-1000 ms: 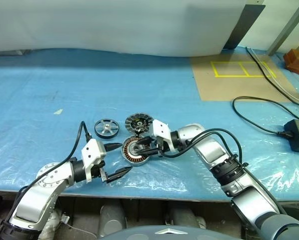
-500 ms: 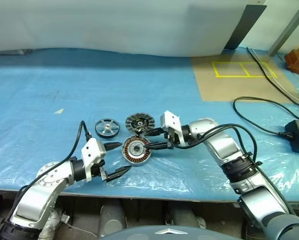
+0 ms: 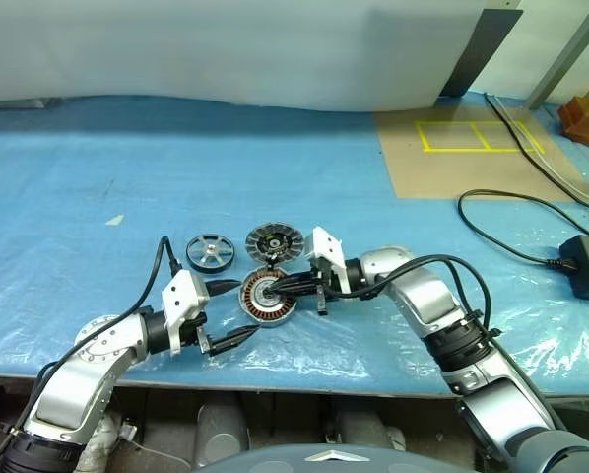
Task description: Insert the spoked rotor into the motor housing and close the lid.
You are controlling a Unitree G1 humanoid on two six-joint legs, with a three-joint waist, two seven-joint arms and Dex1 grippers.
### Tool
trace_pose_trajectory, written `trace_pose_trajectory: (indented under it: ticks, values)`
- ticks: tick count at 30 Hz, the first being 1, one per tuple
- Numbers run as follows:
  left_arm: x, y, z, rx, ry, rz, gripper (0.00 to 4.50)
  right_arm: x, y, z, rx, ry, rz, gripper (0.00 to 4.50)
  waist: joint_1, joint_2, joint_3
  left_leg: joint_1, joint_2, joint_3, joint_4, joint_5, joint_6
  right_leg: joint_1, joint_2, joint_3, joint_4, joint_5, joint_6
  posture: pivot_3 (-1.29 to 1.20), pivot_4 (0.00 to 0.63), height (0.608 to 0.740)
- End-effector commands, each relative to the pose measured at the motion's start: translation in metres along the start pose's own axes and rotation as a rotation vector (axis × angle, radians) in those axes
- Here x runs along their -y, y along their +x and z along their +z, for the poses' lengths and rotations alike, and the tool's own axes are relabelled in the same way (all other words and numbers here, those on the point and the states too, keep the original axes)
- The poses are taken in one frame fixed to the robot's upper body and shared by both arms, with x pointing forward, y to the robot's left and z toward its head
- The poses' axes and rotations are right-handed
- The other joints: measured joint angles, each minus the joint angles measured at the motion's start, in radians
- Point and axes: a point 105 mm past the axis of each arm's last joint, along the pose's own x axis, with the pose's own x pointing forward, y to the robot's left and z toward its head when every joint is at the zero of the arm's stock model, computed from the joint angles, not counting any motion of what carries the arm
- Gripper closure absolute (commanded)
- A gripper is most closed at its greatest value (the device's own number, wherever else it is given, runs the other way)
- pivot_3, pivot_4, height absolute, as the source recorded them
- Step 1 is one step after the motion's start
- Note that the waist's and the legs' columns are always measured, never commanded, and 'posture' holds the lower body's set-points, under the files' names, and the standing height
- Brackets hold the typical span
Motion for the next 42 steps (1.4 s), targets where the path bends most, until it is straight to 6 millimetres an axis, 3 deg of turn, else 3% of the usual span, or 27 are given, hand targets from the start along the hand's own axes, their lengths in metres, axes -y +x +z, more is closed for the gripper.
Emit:
trace_pose_trajectory:
  ticks: [1, 7, 12, 14, 23, 27, 35, 40, 42]
  values:
    - [0.0, 0.001, 0.006, 0.021, 0.031, 0.005, 0.0, -0.001, 0.004, 0.015, 0.011, -0.054, 0.04, 4.47, 0.0, 0.0, 0.0, 0.0, 0.0, 0.0, 0.0, 0.0, 0.0, 0.0, 0.0, 0.0, 0.0, 0.0, 0.0, 0.0, 0.15, 0.74]
    - [0.005, -0.001, 0.002, 0.009, 0.033, 0.013, 0.0, 0.005, 0.016, 0.018, 0.01, -0.08, 0.027, 4.47, -0.002, 0.0, 0.0, 0.0, 0.0, 0.0, 0.0, 0.0, 0.0, 0.0, 0.0, 0.0, 0.0, 0.0, 0.001, 0.0, 0.15, 0.74]
    - [0.005, -0.002, 0.001, 0.005, 0.029, 0.025, 0.0, 0.01, 0.013, -0.028, -0.155, -0.079, 0.005, 4.47, 0.001, 0.0, 0.0, 0.0, 0.0, 0.0, 0.0, 0.0, 0.0, 0.0, 0.0, 0.0, -0.001, 0.0, 0.0, 0.0, 0.15, 0.74]
    - [0.006, -0.002, -0.001, 0.0, 0.029, 0.025, 0.0, 0.011, 0.012, -0.035, -0.174, -0.084, 0.0, 4.47, 0.001, 0.0, 0.0, 0.0, 0.0, 0.0, 0.0, 0.0, 0.0, 0.0, 0.0, 0.0, 0.0, 0.0, 0.0, 0.0, 0.15, 0.74]
    - [0.004, 0.002, 0.001, 0.009, 0.036, 0.023, 0.0, 0.014, 0.005, -0.02, -0.099, -0.017, -0.023, 4.47, 0.003, 0.0, 0.0, 0.002, 0.0, 0.0, 0.001, 0.0, 0.0, 0.003, -0.002, 0.0, 0.0, -0.001, -0.003, 0.0, 0.15, 0.74]
    - [0.005, 0.004, 0.002, 0.015, 0.037, 0.021, 0.0, 0.029, -0.003, -0.007, -0.001, 0.178, -0.107, 4.47, 0.002, 0.0, 0.0, 0.001, 0.0, 0.0, 0.001, 0.0, 0.0, 0.002, -0.001, 0.0, 0.0, -0.001, -0.003, 0.0, 0.15, 0.74]
    - [0.007, 0.004, 0.0, 0.016, 0.029, 0.017, 0.0, 0.005, 0.0, -0.02, -0.063, 0.217, -0.055, 4.47, 0.001, 0.0, 0.0, 0.001, 0.0, 0.0, 0.0, 0.0, 0.0, 0.002, -0.001, -0.001, -0.001, 0.001, 0.0, 0.0, 0.15, 0.74]
    - [0.006, 0.004, 0.001, 0.016, 0.031, 0.021, 0.0, 0.009, 0.003, -0.016, -0.053, 0.201, -0.083, 4.47, -0.002, 0.0, 0.0, 0.002, 0.0, 0.0, 0.0, 0.0, 0.0, 0.002, 0.0, 0.0, 0.0, -0.001, -0.003, 0.0, 0.15, 0.74]
    - [0.006, 0.004, 0.001, 0.015, 0.031, 0.02, 0.0, 0.006, 0.0, -0.001, 0.036, 0.238, -0.051, 4.47, -0.002, 0.0, 0.0, 0.002, 0.0, 0.0, 0.0, 0.0, 0.0, 0.002, 0.0, 0.0, 0.0, -0.001, -0.003, 0.0, 0.15, 0.74]
